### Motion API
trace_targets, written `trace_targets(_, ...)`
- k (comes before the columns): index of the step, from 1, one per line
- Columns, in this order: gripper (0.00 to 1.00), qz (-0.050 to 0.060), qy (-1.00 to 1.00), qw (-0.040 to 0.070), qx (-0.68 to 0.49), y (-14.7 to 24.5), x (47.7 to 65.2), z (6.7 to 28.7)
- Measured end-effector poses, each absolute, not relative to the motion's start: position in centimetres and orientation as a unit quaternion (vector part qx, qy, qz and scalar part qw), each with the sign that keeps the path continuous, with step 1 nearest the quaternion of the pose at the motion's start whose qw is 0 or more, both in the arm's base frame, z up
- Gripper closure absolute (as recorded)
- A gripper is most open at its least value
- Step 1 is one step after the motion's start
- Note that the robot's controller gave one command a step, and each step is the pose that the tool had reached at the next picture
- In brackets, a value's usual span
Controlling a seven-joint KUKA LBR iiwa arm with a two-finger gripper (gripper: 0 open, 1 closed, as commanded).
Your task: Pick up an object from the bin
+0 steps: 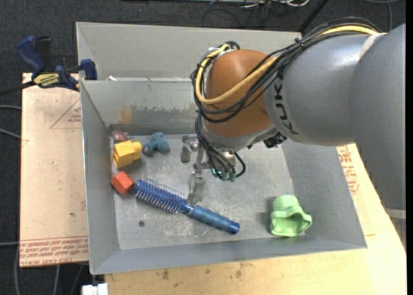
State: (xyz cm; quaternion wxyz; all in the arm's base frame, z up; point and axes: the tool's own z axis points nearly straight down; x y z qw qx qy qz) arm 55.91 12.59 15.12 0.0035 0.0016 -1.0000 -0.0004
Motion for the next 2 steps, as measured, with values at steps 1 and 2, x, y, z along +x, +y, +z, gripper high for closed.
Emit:
trace_targets(1, 0.0, -0.001, -1.0, 0.002, 0.009, 16.29, 49.11, 6.61)
trace_targets(2, 1.0, -0.001, -1.0, 0.001, 0.006, 16.05, 49.38, 6.9)
